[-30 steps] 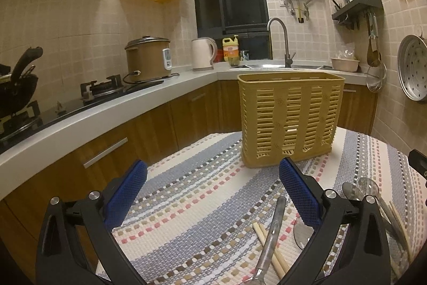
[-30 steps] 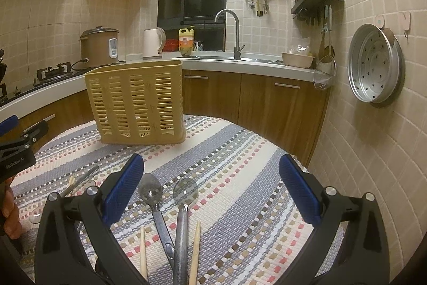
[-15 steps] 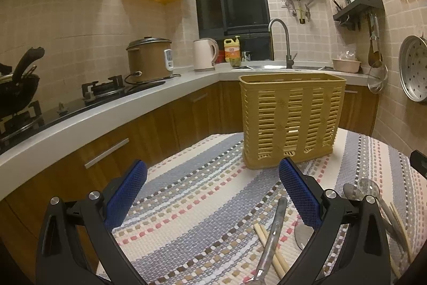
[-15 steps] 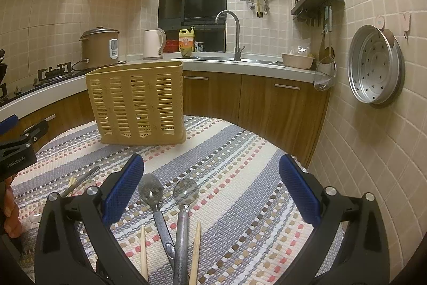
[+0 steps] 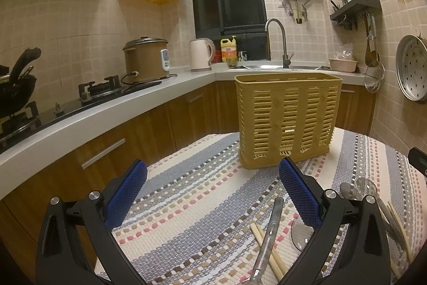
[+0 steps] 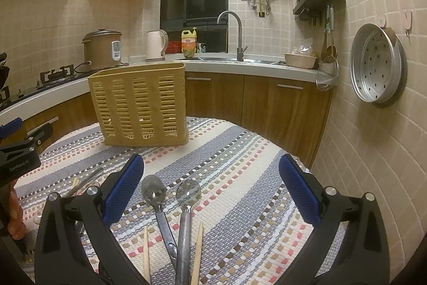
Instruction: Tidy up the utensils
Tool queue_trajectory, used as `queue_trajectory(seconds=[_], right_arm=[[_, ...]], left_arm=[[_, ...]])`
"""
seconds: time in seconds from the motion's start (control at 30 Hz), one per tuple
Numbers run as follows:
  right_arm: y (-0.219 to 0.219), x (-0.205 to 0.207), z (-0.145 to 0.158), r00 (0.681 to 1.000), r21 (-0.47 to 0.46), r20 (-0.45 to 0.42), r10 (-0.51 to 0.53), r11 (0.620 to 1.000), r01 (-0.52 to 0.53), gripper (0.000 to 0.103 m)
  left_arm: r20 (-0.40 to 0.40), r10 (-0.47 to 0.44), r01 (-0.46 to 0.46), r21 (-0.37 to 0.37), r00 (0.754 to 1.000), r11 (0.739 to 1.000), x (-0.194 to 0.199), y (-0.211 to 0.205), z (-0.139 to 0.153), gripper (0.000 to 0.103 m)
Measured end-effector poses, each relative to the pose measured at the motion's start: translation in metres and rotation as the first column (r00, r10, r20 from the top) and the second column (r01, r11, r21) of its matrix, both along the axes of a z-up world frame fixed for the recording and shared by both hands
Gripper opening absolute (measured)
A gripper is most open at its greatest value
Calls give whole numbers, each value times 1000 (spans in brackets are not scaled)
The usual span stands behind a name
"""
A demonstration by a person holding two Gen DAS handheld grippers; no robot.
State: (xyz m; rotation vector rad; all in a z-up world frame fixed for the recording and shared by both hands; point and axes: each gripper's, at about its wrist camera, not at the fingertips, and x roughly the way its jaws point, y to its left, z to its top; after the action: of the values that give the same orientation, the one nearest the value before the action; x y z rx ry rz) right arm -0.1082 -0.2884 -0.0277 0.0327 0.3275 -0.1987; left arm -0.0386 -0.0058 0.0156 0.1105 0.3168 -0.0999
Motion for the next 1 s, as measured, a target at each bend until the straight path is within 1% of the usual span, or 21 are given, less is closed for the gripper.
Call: queue_trajectory(seconds=[0.2,0.4,0.53,1.0], right_arm=[[0,1,-1,1000,-9,-9,-12,1000,12,97],[0,2,0,1000,3,-10,-5,1000,5,97],[-5,4,-1,1000,30,-21,3,1000,-2,97],[-3,3,-2,1000,19,-19,-10,1000,10,97]], left_arm=[[5,1,-1,16,1000,1000,-1,-2,-1,96],[-4,3,-3,6,1000,1000,1,0,-1,96],[-8,2,-2,11,1000,1000,2,-1,-2,96],[-21,-4,4,-13,1000,1000,3,2,-2,96]])
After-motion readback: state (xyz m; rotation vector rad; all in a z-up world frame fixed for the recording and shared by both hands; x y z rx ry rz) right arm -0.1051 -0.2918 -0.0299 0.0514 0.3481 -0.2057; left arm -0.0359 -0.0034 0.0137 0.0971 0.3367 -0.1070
